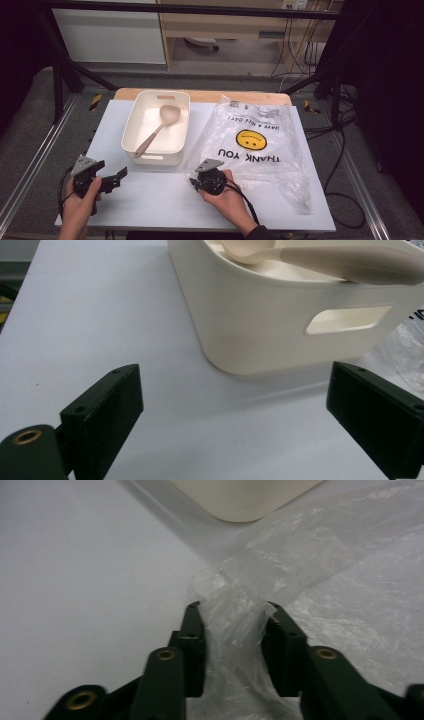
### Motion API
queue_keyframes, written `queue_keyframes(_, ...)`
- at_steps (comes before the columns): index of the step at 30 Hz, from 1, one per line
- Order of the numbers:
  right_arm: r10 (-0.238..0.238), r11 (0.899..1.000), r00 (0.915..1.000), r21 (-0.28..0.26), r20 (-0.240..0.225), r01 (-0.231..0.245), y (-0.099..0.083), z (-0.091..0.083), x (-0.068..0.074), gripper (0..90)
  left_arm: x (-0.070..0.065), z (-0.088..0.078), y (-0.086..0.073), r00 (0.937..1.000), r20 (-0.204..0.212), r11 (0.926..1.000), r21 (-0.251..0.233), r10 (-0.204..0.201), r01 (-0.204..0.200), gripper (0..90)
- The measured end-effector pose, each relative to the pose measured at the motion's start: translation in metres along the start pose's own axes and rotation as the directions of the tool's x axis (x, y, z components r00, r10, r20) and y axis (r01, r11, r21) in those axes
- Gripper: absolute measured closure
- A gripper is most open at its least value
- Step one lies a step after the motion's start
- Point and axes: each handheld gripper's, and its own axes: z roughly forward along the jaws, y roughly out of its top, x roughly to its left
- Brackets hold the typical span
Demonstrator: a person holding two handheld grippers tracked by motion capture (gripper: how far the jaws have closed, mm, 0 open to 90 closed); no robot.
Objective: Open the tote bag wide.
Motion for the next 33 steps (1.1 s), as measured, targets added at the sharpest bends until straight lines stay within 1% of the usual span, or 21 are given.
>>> queue_keyframes(1, 0.009, 1.0, 1.0, -0.006, 0.003, -0.009, 0.0, 0.001, -0.004, 80.9, 0.0, 0.0, 0.0, 1.0, 0.0, 1.0, 0.0, -0.001, 0.001, 7.6)
queue_keyframes(2, 0.014, 1.0, 0.9999, -0.008, 0.0, -0.014, 0.0, 0.001, -0.006, 84.4, 0.0, 0.0, 0.0, 1.0, 0.001, 1.0, 0.0, -0.001, 0.001, 7.6)
queue_keyframes(4, 0.022, 1.0, 0.9997, -0.012, -0.005, -0.022, 0.0, 0.001, -0.008, 86.4, 0.0, 0.0, 0.0, 1.0, 0.001, 1.0, 0.0, -0.001, 0.001, 7.6)
queue_keyframes(5, 0.042, 0.999, 0.9991, -0.016, -0.01, -0.042, 0.0, 0.001, -0.011, 87.6, 0.0, 0.0, 0.0, 1.0, 0.001, 1.0, -0.001, 0.0, 0.0, 7.6)
queue_keyframes(6, 0.037, 0.999, 0.9993, -0.022, -0.001, -0.037, 0.0, 0.001, -0.012, 87.8, 0.0, 0.0, 0.0, 1.0, 0.001, 1.0, -0.001, -0.001, 0.001, 7.6)
queue_keyframes(9, 0.051, 0.998, 0.9987, -0.034, 0.004, -0.05, 0.002, 0.001, -0.015, 87.8, 0.001, -0.001, 0.0, 1.0, -0.002, 1.0, -0.002, -0.005, 0.005, 7.6)
queue_keyframes(13, 0.093, 0.994, 0.9957, -0.06, -0.003, -0.093, 0.007, 0.001, -0.024, 87.9, 0.001, -0.001, 0.0, 1.0, -0.004, 1.0, -0.002, -0.006, 0.006, 7.6)
queue_keyframes(15, 0.135, 0.987, 0.9909, -0.082, -0.006, -0.135, 0.015, 0.001, -0.033, 87.8, 0.001, -0.001, 0.0, 1.0, -0.002, 1.0, -0.002, -0.006, 0.006, 7.6)
queue_keyframes(16, 0.135, 0.987, 0.9909, -0.082, -0.006, -0.135, 0.015, 0.001, -0.033, 87.8, 0.001, -0.001, 0.0, 1.0, -0.002, 1.0, 0.0, -0.006, 0.006, 7.6)
queue_keyframes(17, 0.148, 0.986, 0.9889, -0.082, 0.002, -0.148, 0.021, 0.005, -0.039, 87.8, 0.001, -0.001, 0.0, 1.0, -0.002, 1.0, 0.001, -0.006, 0.006, 7.6)
queue_keyframes(21, 0.161, 0.984, 0.9866, -0.08, 0.026, -0.158, 0.03, 0.016, -0.05, 87.7, 0.001, -0.001, 0.0, 1.0, -0.002, 1.0, 0.0, -0.006, 0.006, 7.6)
queue_keyframes(22, 0.175, 0.982, 0.9841, -0.077, 0.03, -0.172, 0.033, 0.019, -0.053, 87.7, 0.001, -0.001, -0.001, 1.0, -0.002, 1.0, -0.001, -0.006, 0.006, 7.6)
queue_keyframes(23, 0.175, 0.982, 0.9841, -0.077, 0.03, -0.172, 0.033, 0.019, -0.053, 87.7, 0.002, -0.001, 0.0, 1.0, -0.003, 1.0, 0.0, -0.007, 0.007, 7.6)
queue_keyframes(24, 0.198, 0.978, 0.9796, -0.076, 0.038, -0.194, 0.038, 0.026, -0.06, 87.7, 0.002, 0.0, 0.0, 1.0, -0.003, 1.0, 0.0, -0.007, 0.007, 7.6)
queue_keyframes(25, 0.207, 0.976, 0.9774, -0.078, 0.042, -0.203, 0.041, 0.03, -0.063, 87.7, 0.002, 0.0, 0.0, 1.0, -0.003, 1.0, 0.001, -0.006, 0.006, 7.6)
queue_keyframes(27, 0.214, 0.975, 0.9755, -0.076, 0.049, -0.211, 0.045, 0.034, -0.066, 87.7, 0.001, 0.0, -0.001, 1.0, -0.002, 1.0, 0.001, -0.005, 0.005, 7.6)
queue_keyframes(28, 0.22, 0.974, 0.9727, -0.069, 0.074, -0.215, 0.051, 0.041, -0.071, 87.7, 0.001, 0.0, 0.0, 1.0, -0.001, 1.0, 0.001, -0.004, 0.004, 7.6)
queue_keyframes(29, 0.225, 0.973, 0.9708, -0.066, 0.085, -0.219, 0.053, 0.045, -0.074, 87.7, 0.001, 0.0, 0.0, 1.0, 0.0, 1.0, 0.0, -0.004, 0.004, 7.6)
queue_keyframes(30, 0.225, 0.973, 0.9708, -0.066, 0.085, -0.219, 0.053, 0.045, -0.074, 87.7, 0.001, 0.0, -0.001, 1.0, -0.001, 1.0, 0.0, -0.005, 0.005, 7.6)
queue_keyframes(32, 0.242, 0.97, 0.9657, -0.061, 0.095, -0.237, 0.056, 0.052, -0.08, 87.7, 0.001, 0.0, -0.001, 1.0, -0.001, 1.0, 0.001, -0.006, 0.006, 7.6)
queue_keyframes(33, 0.255, 0.966, 0.9609, -0.068, 0.109, -0.248, 0.059, 0.057, -0.085, 87.6, 0.002, 0.0, -0.001, 1.0, -0.001, 1.0, 0.001, -0.006, 0.006, 7.6)
